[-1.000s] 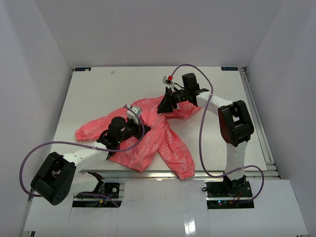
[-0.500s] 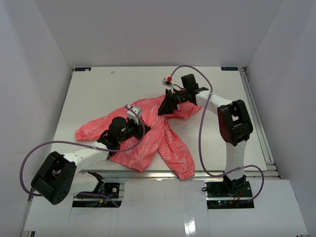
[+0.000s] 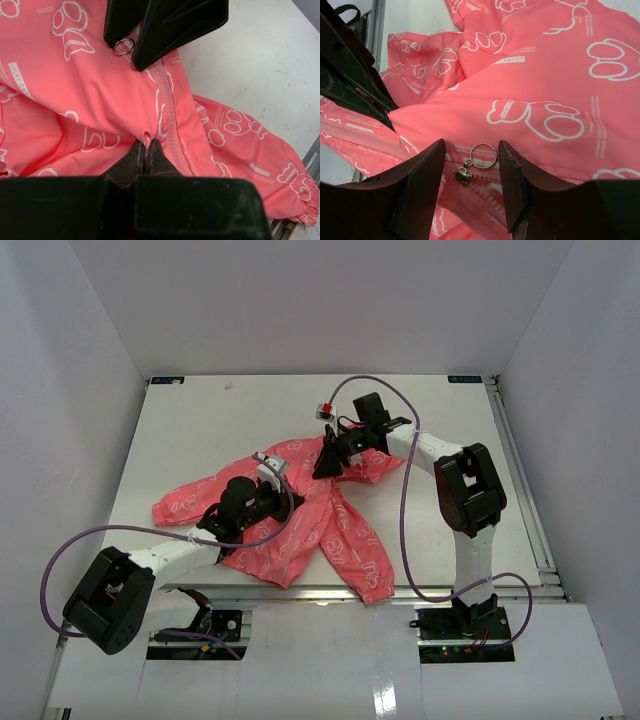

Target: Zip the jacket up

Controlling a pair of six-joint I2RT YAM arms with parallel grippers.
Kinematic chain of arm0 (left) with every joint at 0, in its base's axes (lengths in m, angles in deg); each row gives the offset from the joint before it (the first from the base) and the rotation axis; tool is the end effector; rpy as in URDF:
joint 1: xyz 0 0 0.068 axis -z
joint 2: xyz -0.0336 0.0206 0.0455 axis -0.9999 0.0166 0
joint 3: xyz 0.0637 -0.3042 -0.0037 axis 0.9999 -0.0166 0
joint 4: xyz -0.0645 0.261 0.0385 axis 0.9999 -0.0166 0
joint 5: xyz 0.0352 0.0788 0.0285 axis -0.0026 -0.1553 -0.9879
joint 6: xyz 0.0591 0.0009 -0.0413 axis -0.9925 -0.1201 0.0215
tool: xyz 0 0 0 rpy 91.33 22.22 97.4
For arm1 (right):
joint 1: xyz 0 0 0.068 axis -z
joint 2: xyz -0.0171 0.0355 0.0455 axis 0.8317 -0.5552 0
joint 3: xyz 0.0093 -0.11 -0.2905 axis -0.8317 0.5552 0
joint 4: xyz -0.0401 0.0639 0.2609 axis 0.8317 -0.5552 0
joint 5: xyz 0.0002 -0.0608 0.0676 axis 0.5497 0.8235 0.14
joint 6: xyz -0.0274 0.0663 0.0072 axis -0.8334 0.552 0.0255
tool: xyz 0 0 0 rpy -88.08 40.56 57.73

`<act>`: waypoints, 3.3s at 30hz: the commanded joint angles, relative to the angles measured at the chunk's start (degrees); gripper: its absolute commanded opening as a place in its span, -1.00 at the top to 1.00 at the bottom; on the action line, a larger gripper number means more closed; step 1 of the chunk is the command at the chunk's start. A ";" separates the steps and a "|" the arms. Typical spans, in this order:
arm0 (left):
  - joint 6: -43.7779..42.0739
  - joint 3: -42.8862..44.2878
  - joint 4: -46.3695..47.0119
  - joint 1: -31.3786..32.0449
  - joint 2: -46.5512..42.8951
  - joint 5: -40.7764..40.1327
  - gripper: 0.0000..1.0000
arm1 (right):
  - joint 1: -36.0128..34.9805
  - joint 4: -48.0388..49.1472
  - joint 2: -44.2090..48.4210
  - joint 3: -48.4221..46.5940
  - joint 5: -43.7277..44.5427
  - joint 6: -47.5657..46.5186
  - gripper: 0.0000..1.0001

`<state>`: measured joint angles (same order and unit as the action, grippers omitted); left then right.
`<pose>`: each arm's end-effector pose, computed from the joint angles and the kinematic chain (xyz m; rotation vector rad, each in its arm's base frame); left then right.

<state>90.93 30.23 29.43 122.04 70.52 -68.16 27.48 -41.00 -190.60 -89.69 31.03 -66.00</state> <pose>0.2126 -0.1549 0.2146 0.4884 1.9247 -0.7786 0.4009 0.2777 0.2299 -1.3012 1.7756 1.2609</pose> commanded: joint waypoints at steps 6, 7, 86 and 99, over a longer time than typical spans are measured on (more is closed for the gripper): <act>-0.60 -0.05 1.81 0.14 -0.89 -1.38 1.00 | -0.66 -1.16 5.08 4.15 9.41 -1.47 0.14; -0.53 -0.11 1.75 0.14 -1.03 -1.47 1.00 | -0.65 -1.15 5.62 4.72 9.68 -1.44 0.18; 0.38 -1.44 2.60 0.14 -5.53 0.01 1.00 | -12.52 17.73 21.05 25.22 39.12 -1.77 0.18; 0.45 -1.46 2.86 0.14 -5.05 -0.18 1.00 | -12.52 18.27 21.59 24.61 46.46 0.50 0.79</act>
<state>91.09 28.46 29.43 122.17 67.60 -68.79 14.80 -23.48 -169.44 -63.72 74.15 -65.96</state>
